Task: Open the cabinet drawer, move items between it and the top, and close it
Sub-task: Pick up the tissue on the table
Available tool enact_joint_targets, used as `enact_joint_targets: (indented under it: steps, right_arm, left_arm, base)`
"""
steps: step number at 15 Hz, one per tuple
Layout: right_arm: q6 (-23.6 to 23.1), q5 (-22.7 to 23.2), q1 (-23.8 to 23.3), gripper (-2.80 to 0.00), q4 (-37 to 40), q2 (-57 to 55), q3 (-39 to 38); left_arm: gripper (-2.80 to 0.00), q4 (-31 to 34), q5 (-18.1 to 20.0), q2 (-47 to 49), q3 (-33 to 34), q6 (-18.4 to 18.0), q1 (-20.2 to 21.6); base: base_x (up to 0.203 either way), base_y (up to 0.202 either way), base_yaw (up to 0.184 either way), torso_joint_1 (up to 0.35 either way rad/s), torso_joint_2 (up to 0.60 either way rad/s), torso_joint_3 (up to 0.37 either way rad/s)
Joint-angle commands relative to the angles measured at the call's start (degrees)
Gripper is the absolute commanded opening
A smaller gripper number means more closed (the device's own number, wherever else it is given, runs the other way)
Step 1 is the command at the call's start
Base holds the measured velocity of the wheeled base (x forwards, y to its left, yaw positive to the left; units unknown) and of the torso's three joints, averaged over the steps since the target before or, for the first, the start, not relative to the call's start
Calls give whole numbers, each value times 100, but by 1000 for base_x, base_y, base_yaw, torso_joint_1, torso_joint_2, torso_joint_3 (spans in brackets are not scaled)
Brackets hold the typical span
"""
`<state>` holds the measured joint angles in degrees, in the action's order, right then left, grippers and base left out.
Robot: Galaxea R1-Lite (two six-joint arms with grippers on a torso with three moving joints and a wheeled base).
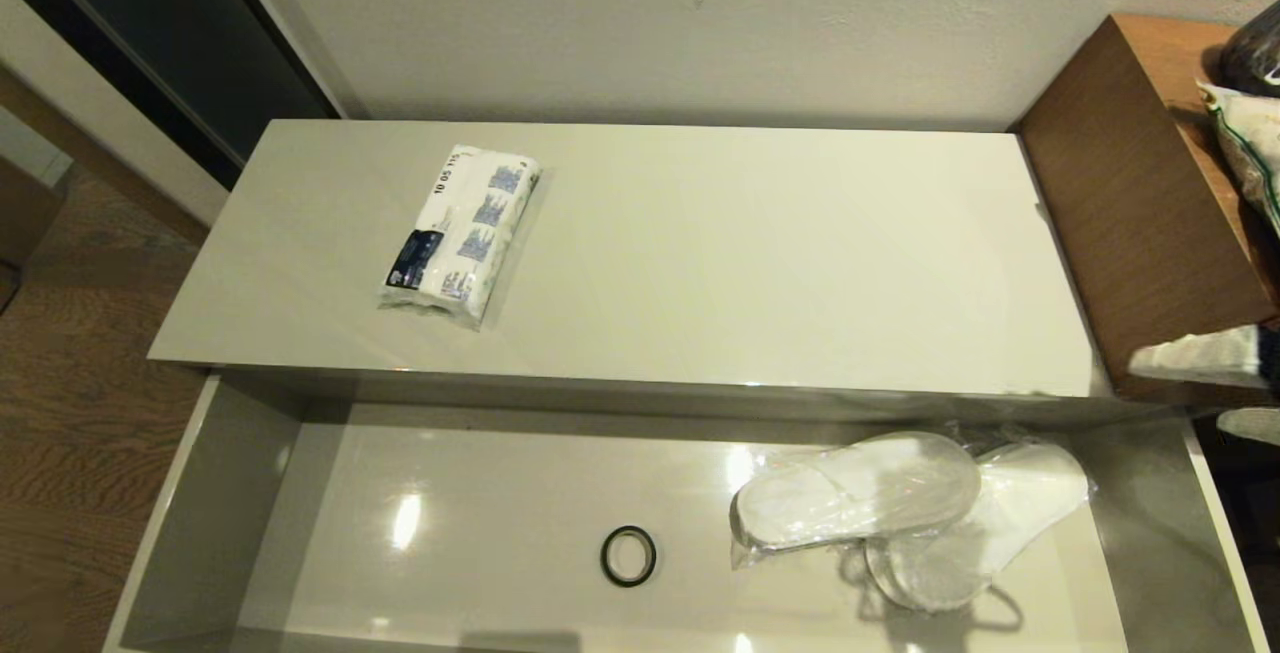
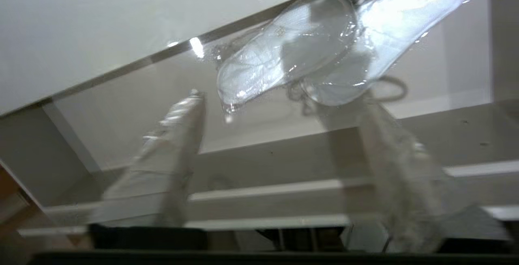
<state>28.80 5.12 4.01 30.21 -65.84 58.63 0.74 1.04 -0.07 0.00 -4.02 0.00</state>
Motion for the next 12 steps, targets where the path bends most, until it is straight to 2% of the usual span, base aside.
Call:
enact_joint_targets:
  steps: [1, 4, 7, 9, 12]
  right_arm:
    - [-150, -1, 2, -280, 823, 880, 468]
    - [-431, -74, -3, -280, 2074, 1762, 1071]
    - [-775, -284, -4, -280, 3699, 2832, 1865]
    - [-983, -494, -11, -280, 4370, 3456, 1962]
    - [-1551, -639, -63, -280, 4844, 4141, 1584]
  left_arm:
    - [-280, 3, 2, 7, 0, -2, 0]
    - [-280, 5, 2, 7, 0, -2, 0]
    - [-280, 3, 2, 7, 0, -2, 0]
    - [-280, 1, 2, 7, 0, -2, 0]
    - [-280, 5, 2, 7, 0, -2, 0]
  base:
    - [0, 0, 0, 0, 0, 0]
    - [0, 0, 0, 0, 0, 0]
    - [0, 0, 0, 0, 0, 0]
    - [0, 0, 0, 0, 0, 0]
    - [0, 0, 0, 0, 0, 0]
